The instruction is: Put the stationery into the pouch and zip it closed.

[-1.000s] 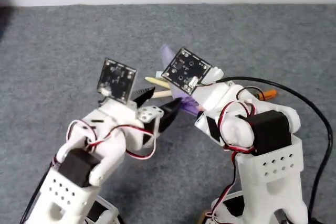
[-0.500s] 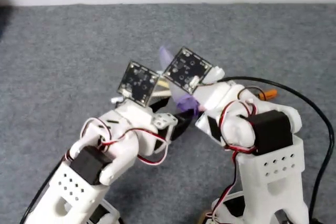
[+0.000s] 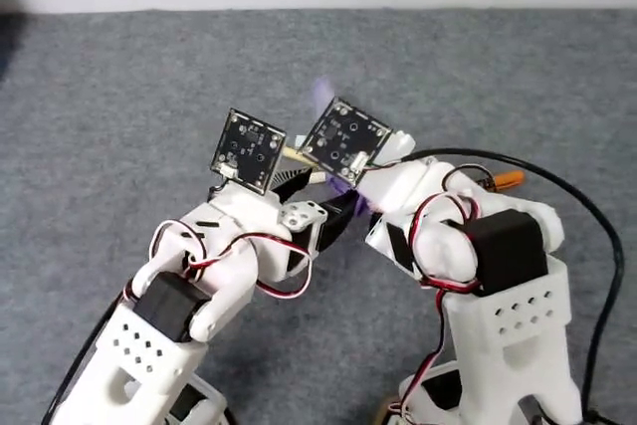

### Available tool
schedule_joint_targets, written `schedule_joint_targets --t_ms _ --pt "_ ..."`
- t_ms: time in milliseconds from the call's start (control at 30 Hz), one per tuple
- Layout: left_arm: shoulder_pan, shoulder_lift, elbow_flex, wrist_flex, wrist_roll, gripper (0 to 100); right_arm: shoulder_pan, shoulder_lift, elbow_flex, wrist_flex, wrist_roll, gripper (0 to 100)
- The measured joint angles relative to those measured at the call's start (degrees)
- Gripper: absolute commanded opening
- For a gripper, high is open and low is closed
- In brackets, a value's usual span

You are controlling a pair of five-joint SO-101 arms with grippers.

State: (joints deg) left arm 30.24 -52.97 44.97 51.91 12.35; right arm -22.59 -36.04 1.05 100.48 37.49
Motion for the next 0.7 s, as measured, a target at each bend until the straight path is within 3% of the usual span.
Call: schedule_joint_targets --t_ms 700 --pt "-0.3 0.0 -3.0 0.0 -3.4 15 -1.5 0.0 0.0 0.1 0.1 0.9"
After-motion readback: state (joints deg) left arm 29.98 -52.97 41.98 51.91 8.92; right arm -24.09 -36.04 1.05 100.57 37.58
